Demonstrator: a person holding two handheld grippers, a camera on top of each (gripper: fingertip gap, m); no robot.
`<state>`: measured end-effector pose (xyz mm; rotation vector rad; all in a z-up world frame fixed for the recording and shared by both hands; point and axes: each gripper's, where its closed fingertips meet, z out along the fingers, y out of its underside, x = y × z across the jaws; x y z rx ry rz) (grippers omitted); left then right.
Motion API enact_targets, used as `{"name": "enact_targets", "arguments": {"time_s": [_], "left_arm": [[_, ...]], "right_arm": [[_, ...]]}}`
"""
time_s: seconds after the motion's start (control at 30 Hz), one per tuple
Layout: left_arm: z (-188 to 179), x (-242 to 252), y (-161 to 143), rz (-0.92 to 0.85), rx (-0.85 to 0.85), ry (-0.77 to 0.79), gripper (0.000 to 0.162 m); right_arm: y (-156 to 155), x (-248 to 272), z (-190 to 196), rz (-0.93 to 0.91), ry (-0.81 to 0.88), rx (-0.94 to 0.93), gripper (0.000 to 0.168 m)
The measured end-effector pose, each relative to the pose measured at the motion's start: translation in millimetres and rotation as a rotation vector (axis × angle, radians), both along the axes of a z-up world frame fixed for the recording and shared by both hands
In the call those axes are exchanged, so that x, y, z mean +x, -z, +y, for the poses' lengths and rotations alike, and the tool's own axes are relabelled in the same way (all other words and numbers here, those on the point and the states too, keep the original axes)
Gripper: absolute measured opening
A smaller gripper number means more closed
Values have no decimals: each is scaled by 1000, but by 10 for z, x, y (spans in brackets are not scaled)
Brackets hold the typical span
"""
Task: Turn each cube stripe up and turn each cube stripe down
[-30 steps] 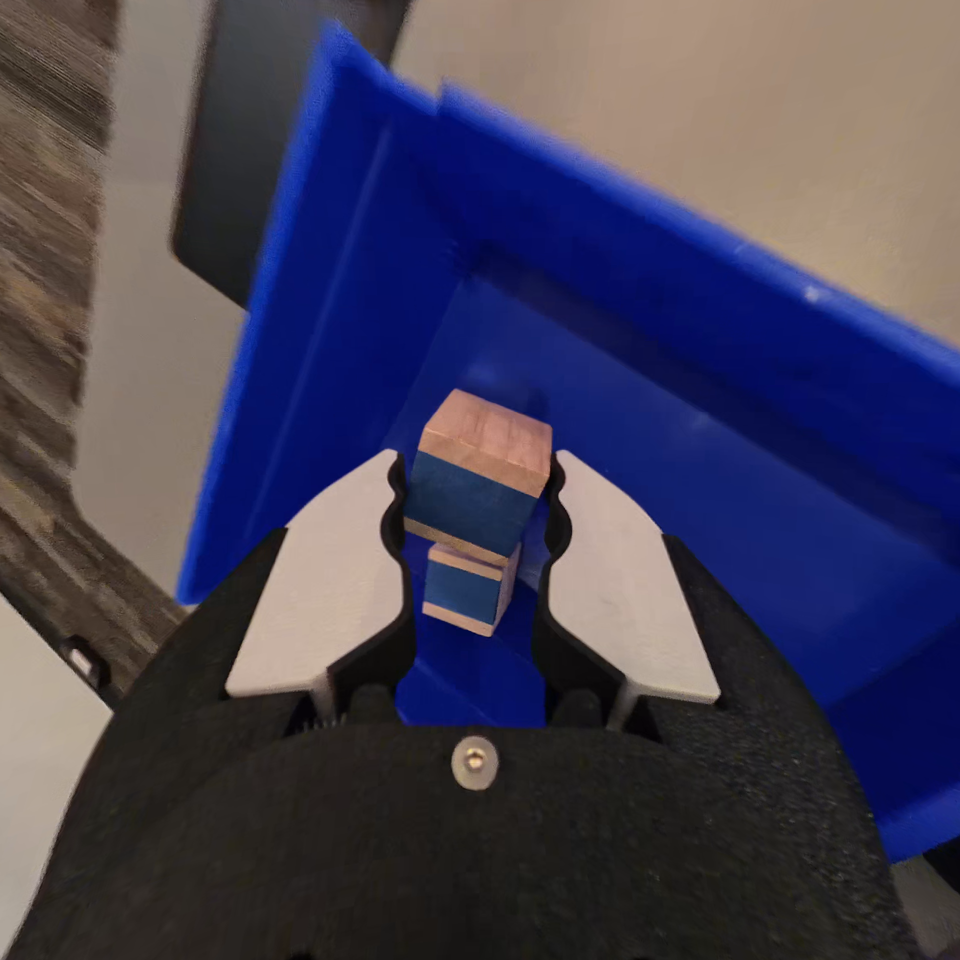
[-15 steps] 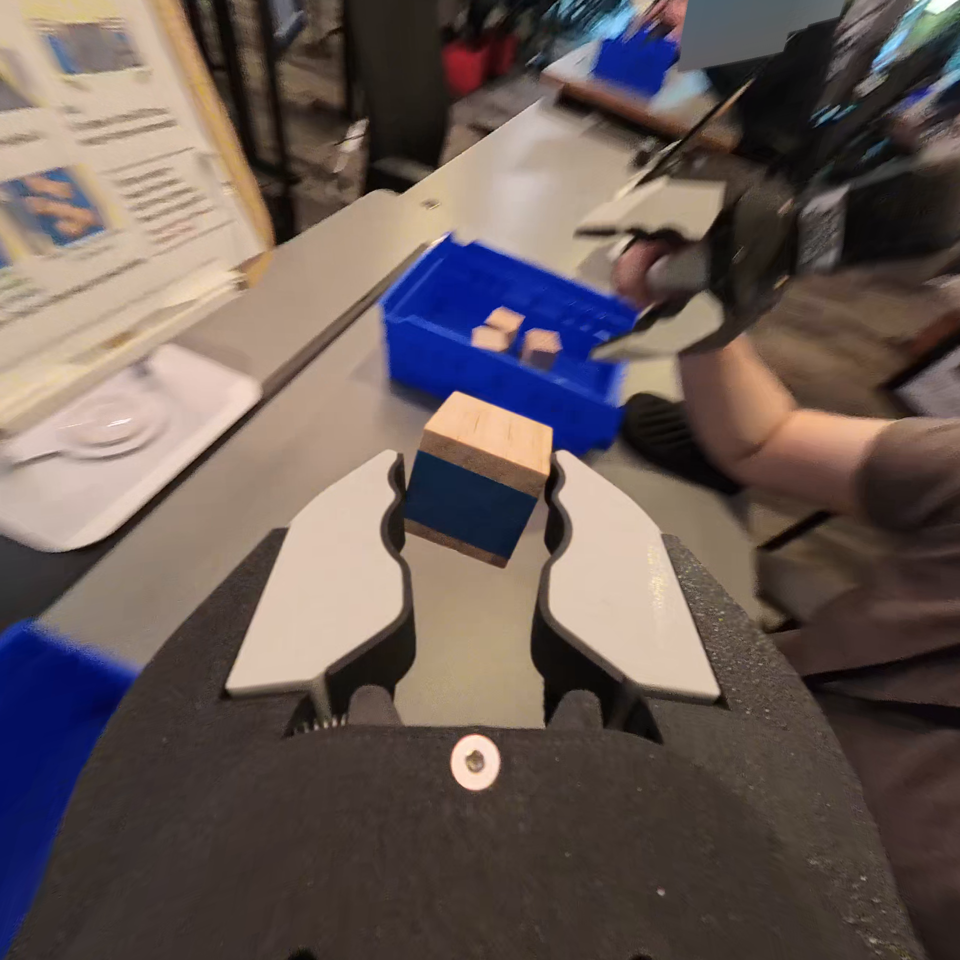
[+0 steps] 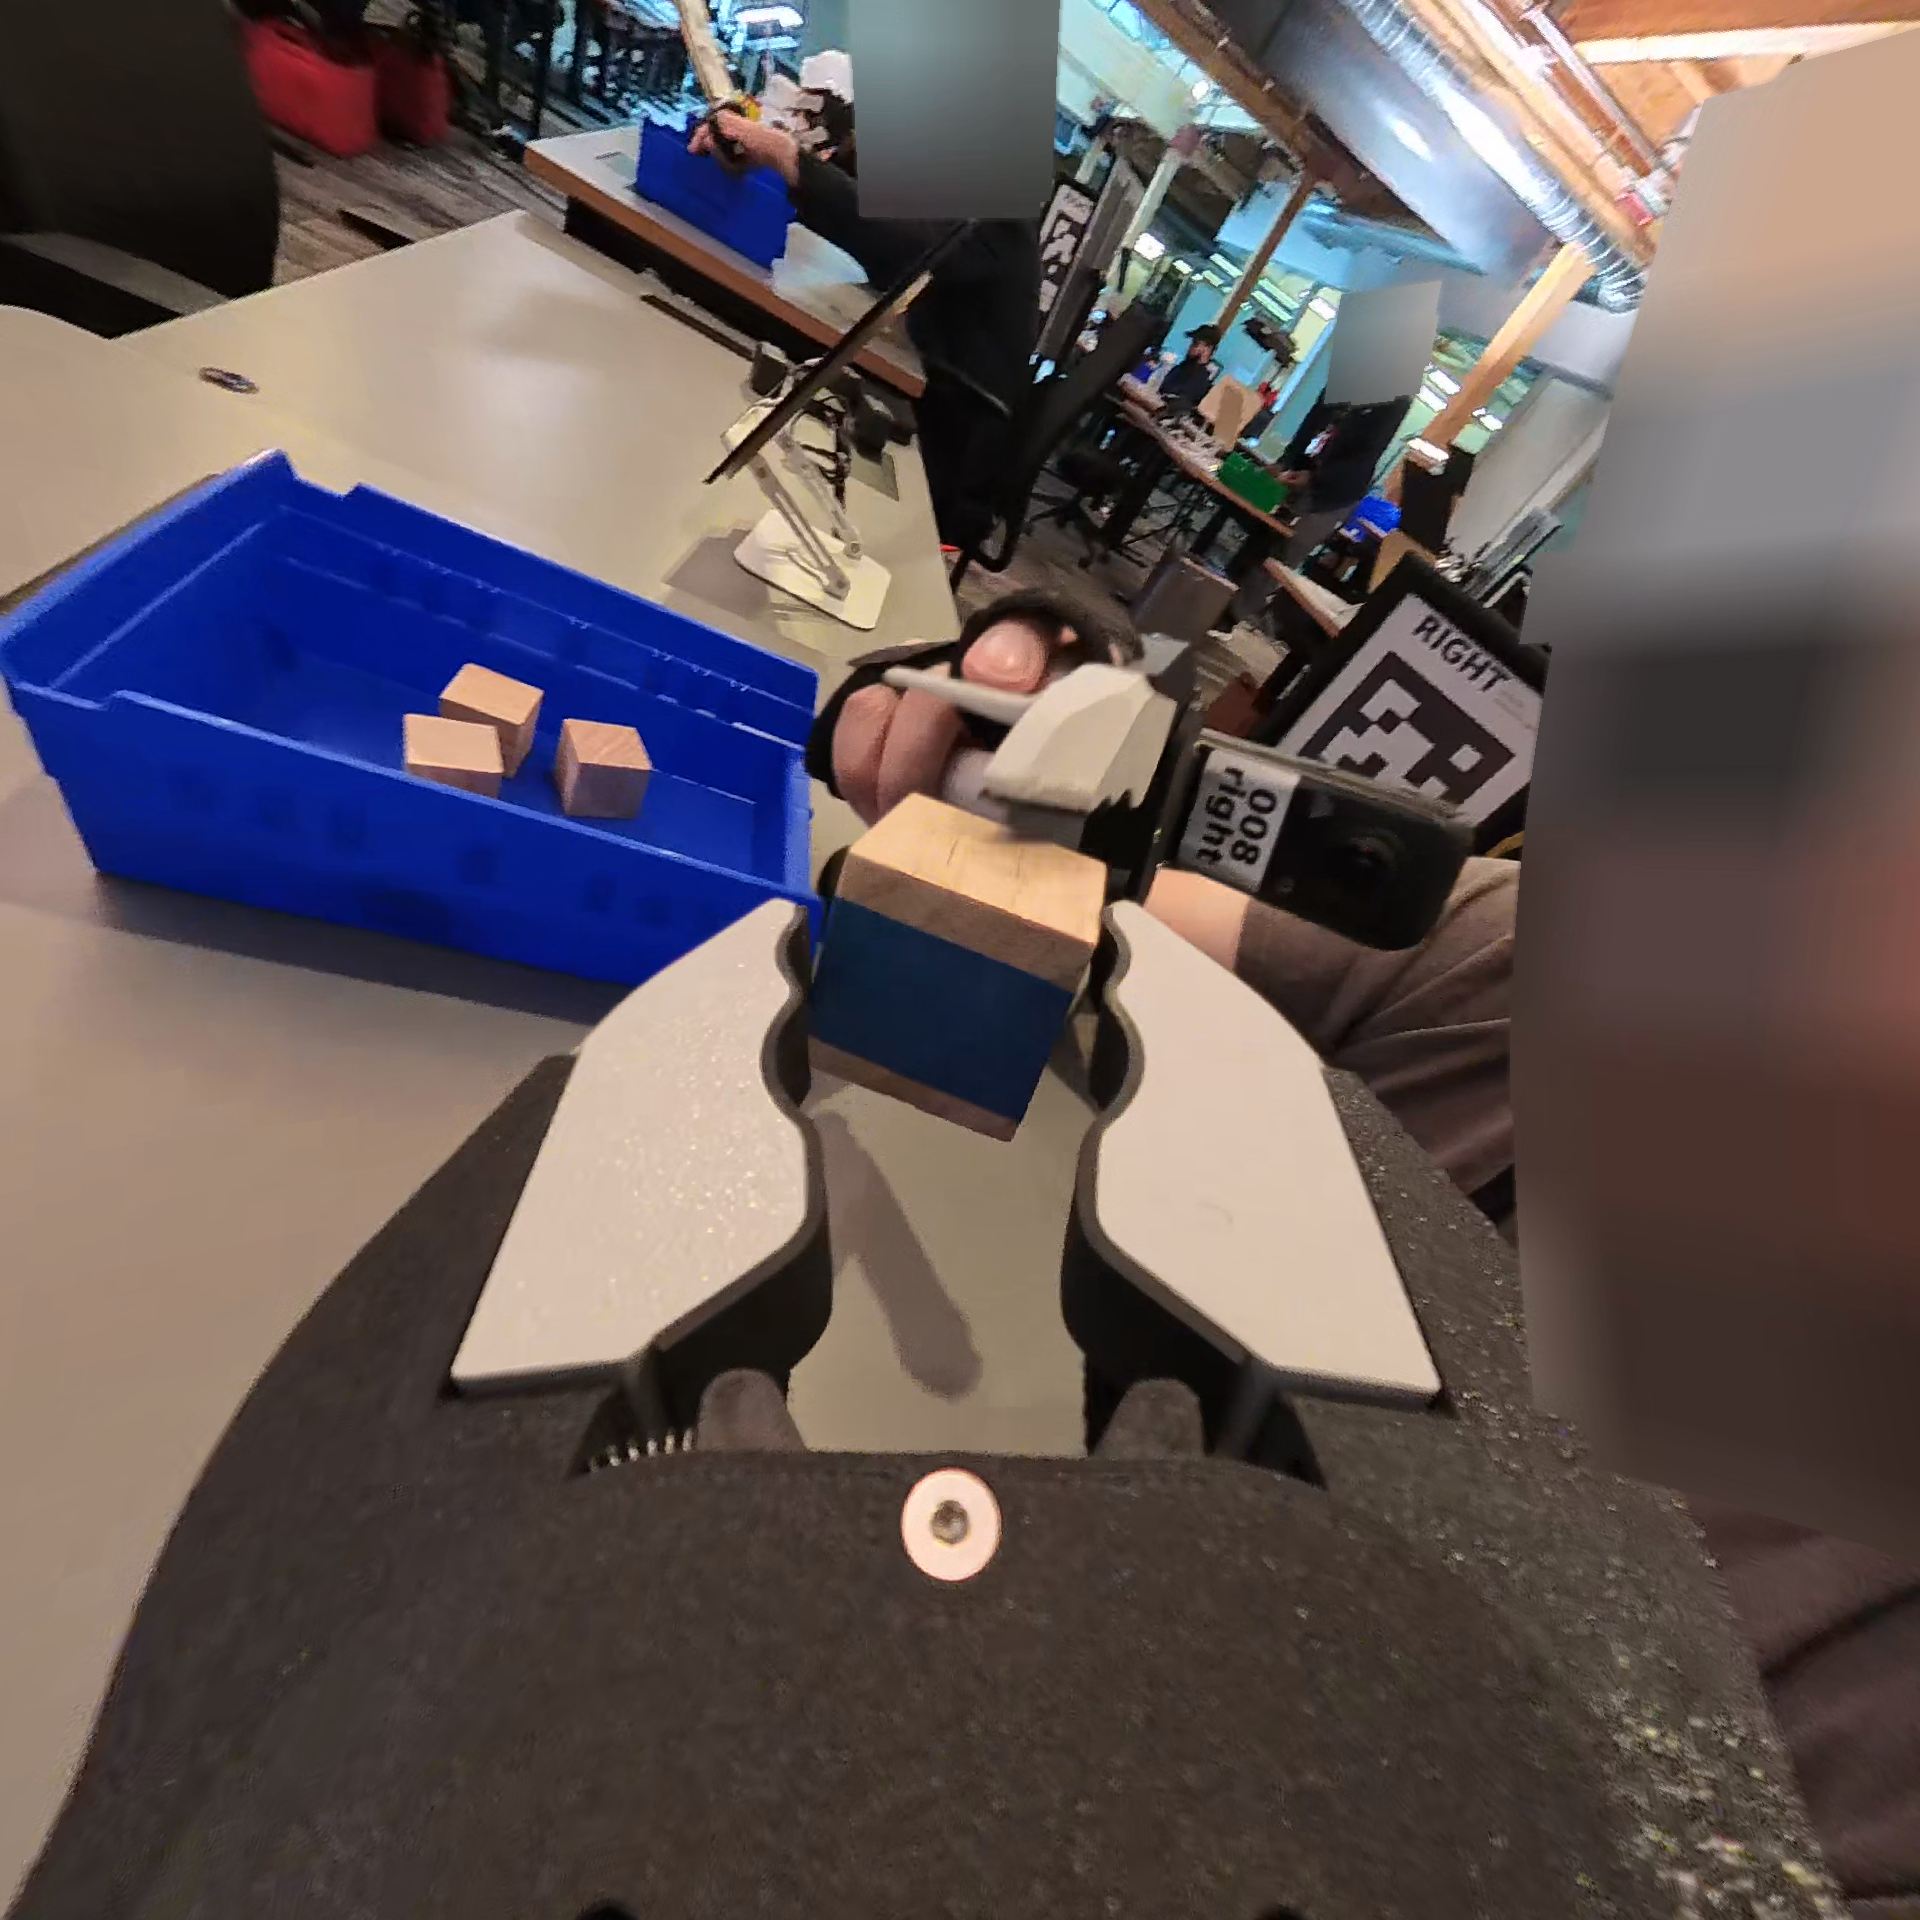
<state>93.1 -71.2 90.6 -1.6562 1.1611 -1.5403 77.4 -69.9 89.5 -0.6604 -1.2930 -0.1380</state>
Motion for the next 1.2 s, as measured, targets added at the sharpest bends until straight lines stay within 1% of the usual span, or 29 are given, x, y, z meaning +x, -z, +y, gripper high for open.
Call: {"name": "enact_targets", "arguments": {"time_s": [0.03, 0.07, 0.2, 0.3, 0.37, 0.43, 0.5, 0.57, 0.67, 0.77, 0.87, 0.93, 0.97, 1.03, 1.1, 1.13, 1.2], "left_arm": [[-28, 14, -13, -14, -7, 18, 51], [-30, 27, -10, -18, -13, 20, 51], [-54, 59, -27, -50, -52, 40, 50], [-63, 47, -16, -40, -68, 53, 50], [-66, 22, -20, -33, -57, 63, 49], [-15, -39, -60, -44, -39, 38, 50], [57, -144, -93, -37, -11, 1, 53], [119, -270, -175, -53, 22, -40, 52], [175, -440, -268, -55, 67, -97, 50], [192, -545, -310, -35, 114, -139, 48], [176, -591, -291, 4, 136, -150, 47], [189, -604, -269, 29, 151, -165, 47], [199, -611, -247, 48, 161, -172, 47], [223, -640, -186, 96, 184, -189, 47], [288, -724, -102, 174, 217, -232, 46], [388, -804, -67, 223, 257, -299, 42], [689, -1063, -37, 338, 376, -509, 40]], "right_arm": [[13, 0, 6, -12, 8, 7, 50], [3, 6, -2, -10, 8, 20, 44], [-21, 8, -51, 4, -22, 12, 43], [-7, 0, -59, -12, -25, -9, 43], [12, -6, -79, -31, -42, -35, 43], [22, 4, -86, -54, -51, -71, 43], [49, 45, -67, -98, -55, -140, 43], [78, 160, 6, -148, -37, -234, 43], [159, 524, 213, -235, 48, -421, 43], [425, 1196, 459, -340, 227, -721, 43], [843, 1956, 571, -420, 448, -1020, 43], [1120, 2288, 573, -452, 548, -1197, 44], [1258, 2378, 571, -472, 572, -1277, 44], [1531, 2428, 572, -530, 568, -1409, 44], [1794, 2451, 609, -598, 585, -1504, 44], [1904, 2482, 638, -631, 615, -1533, 44], [2061, 2545, 704, -664, 671, -1561, 45]]}}
